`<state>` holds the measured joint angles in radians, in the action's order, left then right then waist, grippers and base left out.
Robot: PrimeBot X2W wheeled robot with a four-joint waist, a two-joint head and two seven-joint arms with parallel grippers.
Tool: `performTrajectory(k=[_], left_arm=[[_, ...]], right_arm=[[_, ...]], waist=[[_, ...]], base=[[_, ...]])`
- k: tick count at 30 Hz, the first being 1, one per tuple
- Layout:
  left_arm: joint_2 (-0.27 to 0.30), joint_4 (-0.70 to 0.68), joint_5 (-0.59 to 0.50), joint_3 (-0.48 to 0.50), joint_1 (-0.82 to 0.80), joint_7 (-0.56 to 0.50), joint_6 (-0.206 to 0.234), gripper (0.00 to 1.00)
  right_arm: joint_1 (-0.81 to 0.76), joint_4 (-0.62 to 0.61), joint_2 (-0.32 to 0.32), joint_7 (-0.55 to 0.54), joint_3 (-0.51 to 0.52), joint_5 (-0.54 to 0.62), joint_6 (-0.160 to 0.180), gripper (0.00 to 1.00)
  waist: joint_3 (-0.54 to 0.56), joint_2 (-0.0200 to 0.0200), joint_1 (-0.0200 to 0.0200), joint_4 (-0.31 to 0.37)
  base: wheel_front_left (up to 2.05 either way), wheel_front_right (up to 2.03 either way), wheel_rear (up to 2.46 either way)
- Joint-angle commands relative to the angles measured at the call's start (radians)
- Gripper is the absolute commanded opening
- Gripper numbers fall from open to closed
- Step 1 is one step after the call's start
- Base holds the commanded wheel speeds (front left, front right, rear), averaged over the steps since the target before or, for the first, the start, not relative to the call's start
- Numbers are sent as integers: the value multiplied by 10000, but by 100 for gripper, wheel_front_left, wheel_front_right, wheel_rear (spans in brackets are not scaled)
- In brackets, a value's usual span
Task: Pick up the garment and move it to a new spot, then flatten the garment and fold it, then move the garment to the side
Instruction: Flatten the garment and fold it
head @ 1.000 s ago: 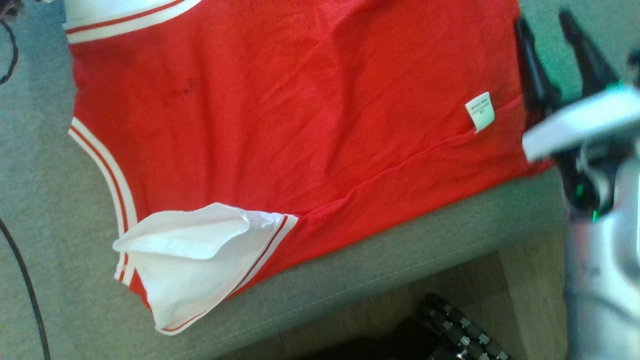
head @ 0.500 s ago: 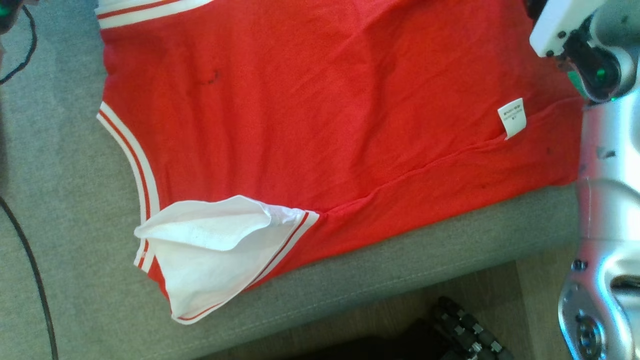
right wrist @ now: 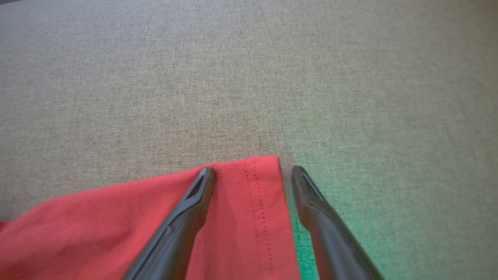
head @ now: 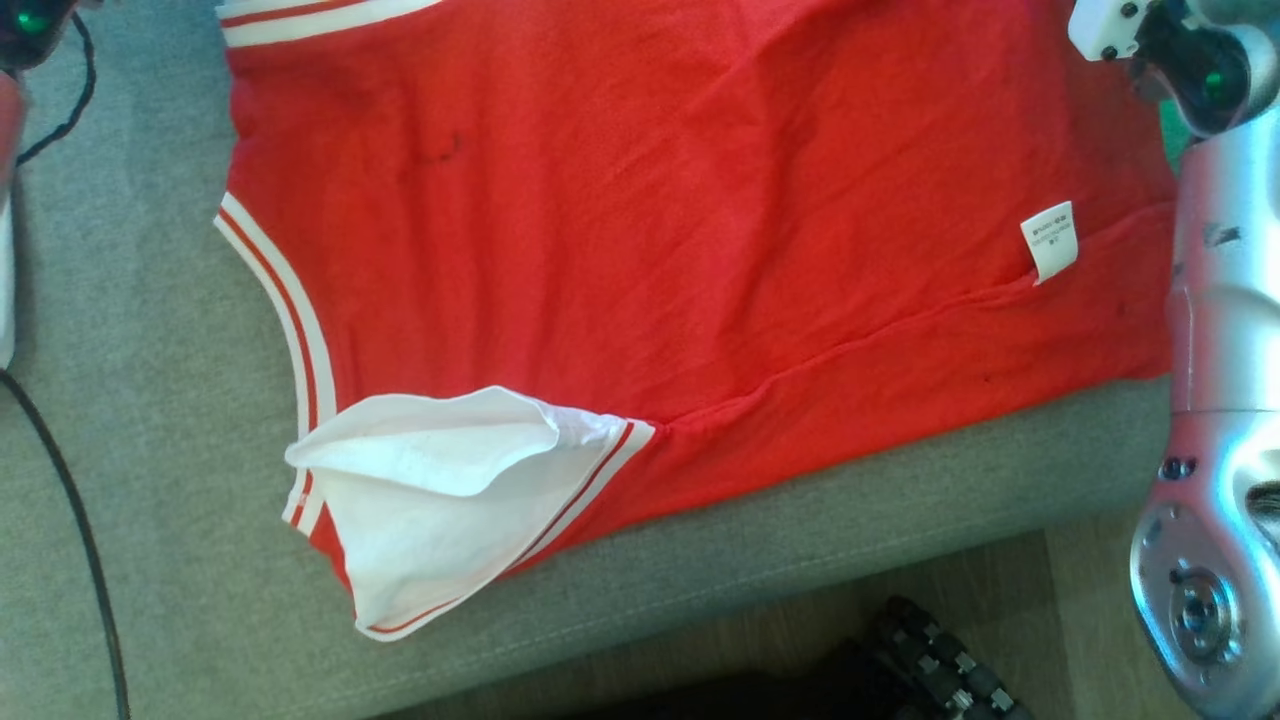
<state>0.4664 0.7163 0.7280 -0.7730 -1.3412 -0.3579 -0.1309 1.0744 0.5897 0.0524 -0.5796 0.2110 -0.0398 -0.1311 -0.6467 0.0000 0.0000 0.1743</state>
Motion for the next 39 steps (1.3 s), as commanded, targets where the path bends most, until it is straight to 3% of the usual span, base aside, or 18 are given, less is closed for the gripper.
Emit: performTrajectory(k=[1,5,9,10,12,14,20,39], left_arm=[[407,-262,150,188,-583,92,3,0],[443,-227,263,0,-612,155,3,0],[490,-169,369,-162,-628,217,3,0],[504,-156,399,-198,-635,231,3,0],[533,-125,457,-267,-653,248,3,0],[557,-83,515,-326,-672,266,2,0],[587,-96,571,-534,-802,589,2,0],[476,-225,936,-415,-1387,4277,2,0]], right_arm=[[299,-220,-22,80,-88,140,4,100],[454,-55,-22,268,-138,349,4,98],[563,48,-22,299,-178,515,4,65],[592,61,-22,284,-181,535,4,47],[629,82,-22,267,-191,547,4,28],[636,108,-22,227,-215,563,4,0],[688,25,-22,331,-11,698,4,0],[1342,-16,33,2520,1350,1048,4,0]], waist=[[10,0,0,-16],[31,0,0,-34],[73,0,0,-32],[81,0,0,-29],[96,0,0,-23],[112,0,0,-19],[129,0,0,-51],[158,0,0,-731]], base=[[0,0,0],[0,0,0],[0,0,0],[0,0,0],[0,0,0],[0,0,0],[0,0,0],[0,0,0]])
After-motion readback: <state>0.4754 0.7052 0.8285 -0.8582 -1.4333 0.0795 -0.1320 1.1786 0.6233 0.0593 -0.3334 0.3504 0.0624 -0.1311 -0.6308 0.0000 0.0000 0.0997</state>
